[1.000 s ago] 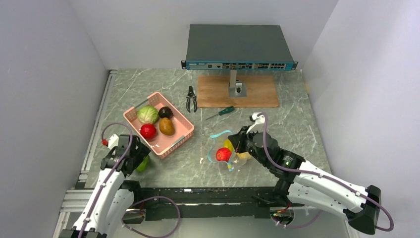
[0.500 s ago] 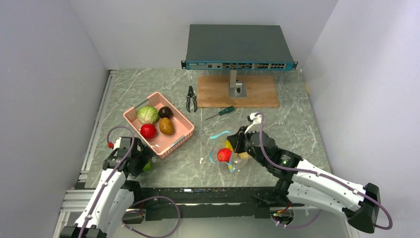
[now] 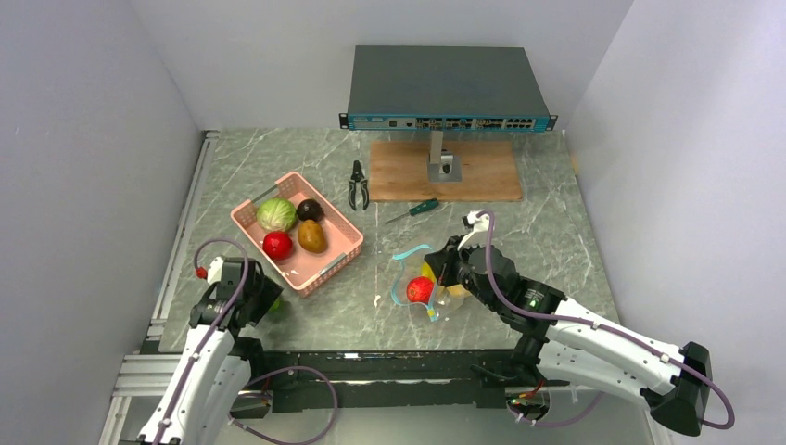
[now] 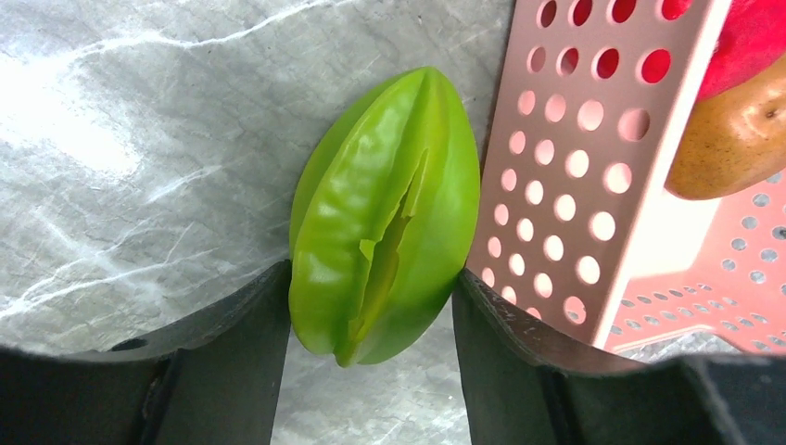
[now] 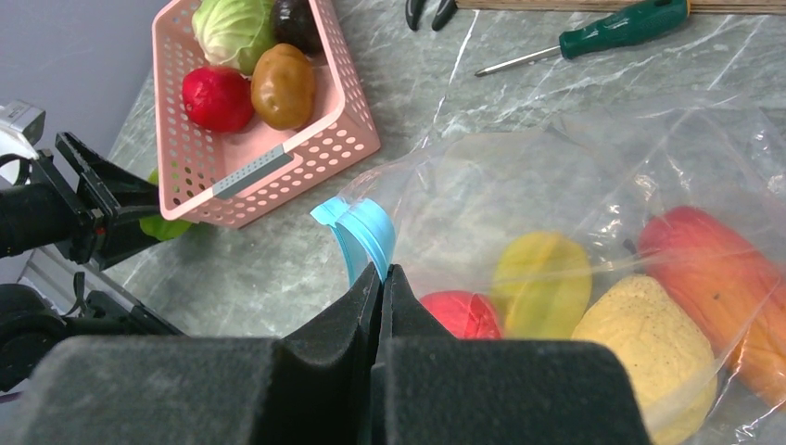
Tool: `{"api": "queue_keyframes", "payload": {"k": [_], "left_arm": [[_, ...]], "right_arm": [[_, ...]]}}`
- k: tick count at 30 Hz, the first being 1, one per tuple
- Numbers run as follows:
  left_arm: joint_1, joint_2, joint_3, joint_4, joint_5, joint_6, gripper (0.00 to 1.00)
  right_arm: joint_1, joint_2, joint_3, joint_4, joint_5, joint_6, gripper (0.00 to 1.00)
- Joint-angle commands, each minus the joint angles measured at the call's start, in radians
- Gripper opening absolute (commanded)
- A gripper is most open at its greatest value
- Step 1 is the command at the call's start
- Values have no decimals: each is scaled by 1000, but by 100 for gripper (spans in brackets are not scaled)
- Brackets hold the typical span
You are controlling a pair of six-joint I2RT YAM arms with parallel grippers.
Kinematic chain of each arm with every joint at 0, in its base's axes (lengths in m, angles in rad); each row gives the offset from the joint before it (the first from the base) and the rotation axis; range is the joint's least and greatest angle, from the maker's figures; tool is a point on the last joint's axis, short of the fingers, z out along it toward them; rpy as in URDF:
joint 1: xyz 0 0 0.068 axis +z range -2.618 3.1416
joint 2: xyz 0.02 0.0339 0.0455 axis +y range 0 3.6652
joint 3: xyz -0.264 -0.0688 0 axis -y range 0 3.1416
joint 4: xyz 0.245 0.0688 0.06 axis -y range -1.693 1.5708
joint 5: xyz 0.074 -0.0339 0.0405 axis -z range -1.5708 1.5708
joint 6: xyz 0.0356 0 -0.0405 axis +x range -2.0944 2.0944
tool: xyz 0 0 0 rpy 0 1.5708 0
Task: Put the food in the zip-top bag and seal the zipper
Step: Pick up the fake fruit from the center of the board, then place the fake fruit in the zipper food storage bag.
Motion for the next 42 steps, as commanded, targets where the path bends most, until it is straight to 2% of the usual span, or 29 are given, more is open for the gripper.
{"api": "queue_keyframes", "payload": {"k": [1,5,11,15,18,21,25,26,28,32,36,39,42], "left_arm": [[5,9,28,-1,-26,1,47],[5,-5,119,-95,-58,18,44],[5,-117,313,-238,-130,48,36],[5,-164,418,-244,-84,80,29],[5,-180,451,-155,69,137,29],[5,-168,416,64,369,170,27],[-10,-77,337,336,725,108,21],[-34,-54,328,383,763,95,21],[-135,-5,337,427,746,109,22],[-451,111,383,469,598,148,22],[-699,267,401,546,517,159,22],[-822,392,478,478,433,188,21],[-894,516,554,407,385,207,21]], "right_arm": [[4,3,6,52,-2,11,0],[5,-11,3,45,6,10,0],[4,-3,-1,55,3,11,0],[4,18,2,72,-14,14,0],[4,27,5,77,-21,12,0],[5,25,9,75,-22,11,0],[4,17,9,71,-21,14,0],[4,17,9,71,-21,14,0],[4,16,9,72,-22,16,0],[4,24,12,80,-24,17,0],[4,36,25,78,-26,15,0],[4,29,36,67,-26,10,0],[4,14,36,61,-19,6,0]]}}
